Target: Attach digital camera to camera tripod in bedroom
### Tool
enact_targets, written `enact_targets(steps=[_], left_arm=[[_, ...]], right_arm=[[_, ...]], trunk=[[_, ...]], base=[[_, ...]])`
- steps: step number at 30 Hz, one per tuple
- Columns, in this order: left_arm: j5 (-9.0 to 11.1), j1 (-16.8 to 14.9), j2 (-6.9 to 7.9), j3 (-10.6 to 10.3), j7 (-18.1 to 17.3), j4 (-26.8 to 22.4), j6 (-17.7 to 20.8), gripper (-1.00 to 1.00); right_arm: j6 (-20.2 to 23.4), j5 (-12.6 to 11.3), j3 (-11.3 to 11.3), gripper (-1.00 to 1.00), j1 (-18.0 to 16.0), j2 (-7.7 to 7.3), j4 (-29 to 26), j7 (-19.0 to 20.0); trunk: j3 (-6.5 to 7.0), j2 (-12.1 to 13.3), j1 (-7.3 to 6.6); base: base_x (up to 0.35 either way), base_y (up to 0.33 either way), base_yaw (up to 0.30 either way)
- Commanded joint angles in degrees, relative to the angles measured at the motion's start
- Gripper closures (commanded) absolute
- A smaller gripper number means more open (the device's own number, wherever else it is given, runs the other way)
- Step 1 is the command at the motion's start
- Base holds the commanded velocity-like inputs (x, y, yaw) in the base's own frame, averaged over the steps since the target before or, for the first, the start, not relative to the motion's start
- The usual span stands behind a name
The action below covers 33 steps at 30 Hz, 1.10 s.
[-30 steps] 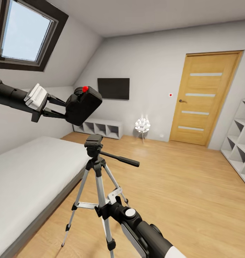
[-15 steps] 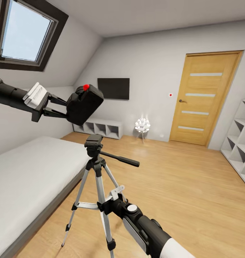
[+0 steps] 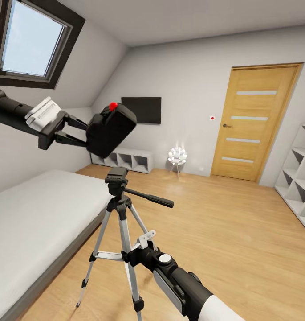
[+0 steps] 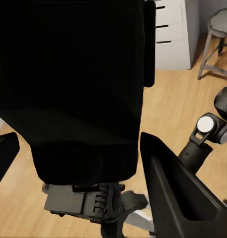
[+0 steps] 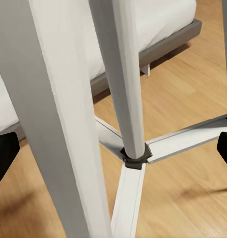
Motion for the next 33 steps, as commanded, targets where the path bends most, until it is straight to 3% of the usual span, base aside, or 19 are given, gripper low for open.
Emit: enact_targets(steps=[1,4,5,8,9,15,22,30,31,33], left_arm=[[1.3,-0.9,0.39,-1.5,0.0,0.0,0.3,1.00],[3.3,-3.4,1.14,-5.4,0.0,-0.1,0.3,1.00],[3.3,-3.4,1.14,-5.4,0.0,-0.1,0.3,1.00],[4.4,-5.2,1.62,-9.0,0.0,-0.1,0.2,1.00],[4.4,-5.2,1.62,-9.0,0.0,-0.1,0.2,1.00],[5.2,-7.6,2.01,-14.1,-0.1,0.0,0.2,1.00],[5.4,-8.9,2.87,-16.6,-0.1,0.1,0.2,1.00],[5.5,-9.2,3.88,-17.4,-0.1,-0.1,0.1,1.00],[5.5,-9.2,4.01,-17.5,-0.1,-0.1,0.0,1.00],[5.6,-9.3,4.18,-17.6,-0.1,-0.1,0.0,1.00]], right_arm=[[0.2,-0.3,0.1,-1.00,-0.1,0.00,0.0,0.0],[0.2,-0.3,0.2,-1.00,0.0,0.00,0.0,0.0],[0.2,-0.3,0.2,-1.00,0.0,0.00,0.0,0.0],[0.2,-0.3,0.9,-1.00,0.0,0.00,0.0,0.1],[0.2,-0.3,0.9,-1.00,0.0,0.00,0.0,0.1],[0.2,-0.4,2.5,-1.00,0.0,0.00,0.0,0.0],[0.2,-0.4,3.1,-1.00,0.0,0.00,0.0,0.0],[0.2,-0.4,3.4,-1.00,0.0,0.00,0.0,0.0],[0.2,-0.4,3.4,1.00,0.0,0.00,0.0,0.0],[0.2,-0.4,3.4,1.00,0.0,0.00,0.0,0.0]], trunk=[[-0.11,-0.1,0.03],[-0.11,-0.1,0.03],[-0.11,-0.1,0.03],[-0.11,-0.1,0.03],[-0.11,-0.1,0.03],[-0.11,-0.1,0.03],[-0.11,-0.1,0.03],[-0.11,-0.1,0.03],[-0.11,-0.1,0.03],[-0.11,-0.1,0.03]], base=[[0.000,0.000,0.000],[0.000,0.000,0.000],[0.000,0.000,0.000],[0.000,0.000,0.000],[0.000,0.000,0.000],[0.000,0.000,0.000],[0.000,0.000,0.000],[0.000,0.000,0.000],[0.000,0.000,0.000],[0.000,0.000,0.000]])
